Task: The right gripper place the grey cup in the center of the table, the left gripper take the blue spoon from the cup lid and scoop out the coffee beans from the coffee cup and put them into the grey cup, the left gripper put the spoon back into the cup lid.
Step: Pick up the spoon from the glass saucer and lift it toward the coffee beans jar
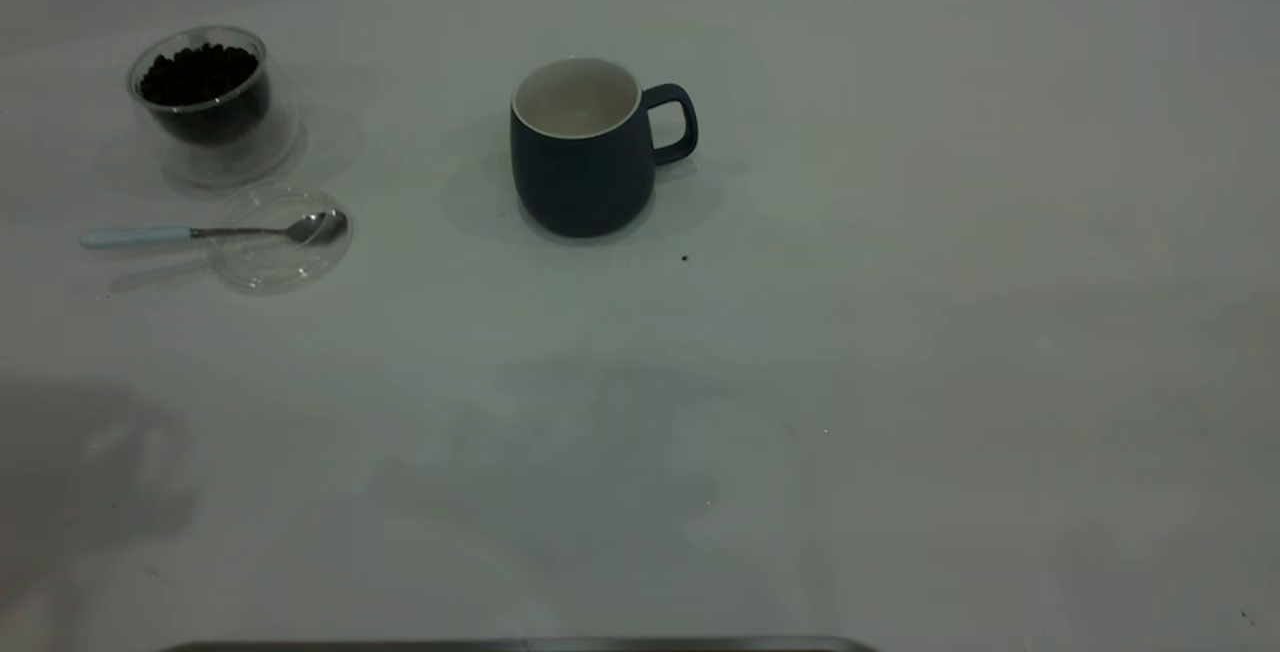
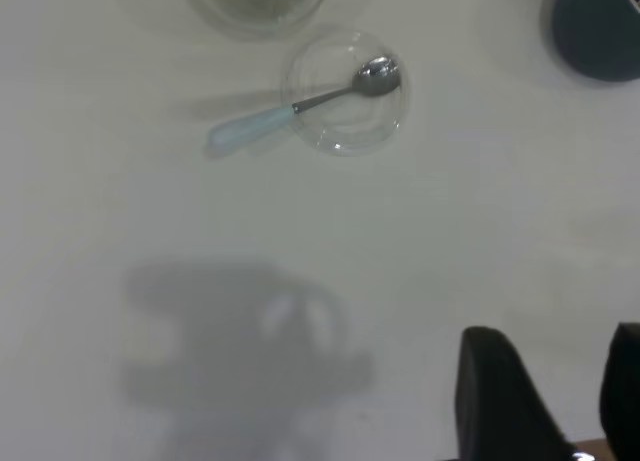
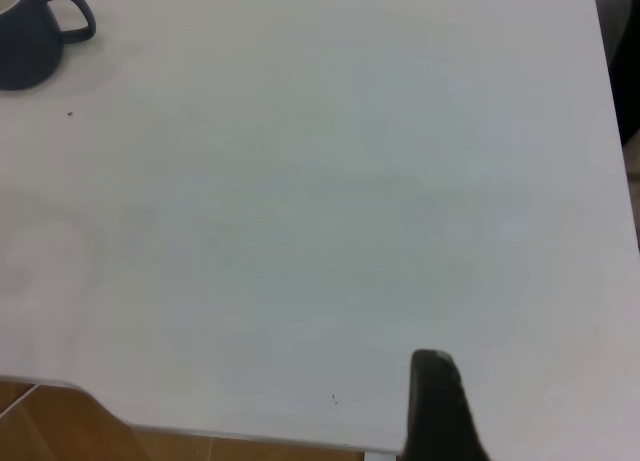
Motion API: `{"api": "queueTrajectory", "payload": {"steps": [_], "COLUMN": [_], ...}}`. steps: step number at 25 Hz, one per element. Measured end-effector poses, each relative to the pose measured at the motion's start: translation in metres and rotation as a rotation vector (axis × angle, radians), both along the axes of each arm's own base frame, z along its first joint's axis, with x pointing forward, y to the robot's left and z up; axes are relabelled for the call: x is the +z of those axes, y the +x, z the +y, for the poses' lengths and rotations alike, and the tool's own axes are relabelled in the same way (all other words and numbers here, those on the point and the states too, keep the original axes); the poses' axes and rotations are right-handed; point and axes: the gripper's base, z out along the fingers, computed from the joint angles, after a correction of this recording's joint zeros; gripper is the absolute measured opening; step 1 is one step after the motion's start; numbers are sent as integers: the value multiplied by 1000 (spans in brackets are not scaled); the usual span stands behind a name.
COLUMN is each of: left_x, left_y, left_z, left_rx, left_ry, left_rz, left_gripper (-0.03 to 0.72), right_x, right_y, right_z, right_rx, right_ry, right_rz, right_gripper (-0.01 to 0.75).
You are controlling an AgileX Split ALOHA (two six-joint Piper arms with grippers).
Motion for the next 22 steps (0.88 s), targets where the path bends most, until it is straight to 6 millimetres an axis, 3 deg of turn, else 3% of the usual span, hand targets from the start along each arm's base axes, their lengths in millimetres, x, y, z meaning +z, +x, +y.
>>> {"api": "queueTrajectory", "payload": {"steps": [5,12,15,22], "left_x": [-3,40,48,17], "left_y": [7,26,42,102], "left_z": [0,-1,0,29], "left_rx": [2,-2,3,90], "left_ry": [-2,-8,-11,-22], "left_rz": [15,-99,-95,100], "left_gripper": [446,458,445,441], "right_x": [0,0,0,0], "right_y": [0,0,0,0], "right_z": [0,0,0,0], "right_rx": [0,1,1,1], "right_ry": [0,3,3,3], "right_rz": [0,0,0,0], "right_gripper": [453,453,453,453]}}
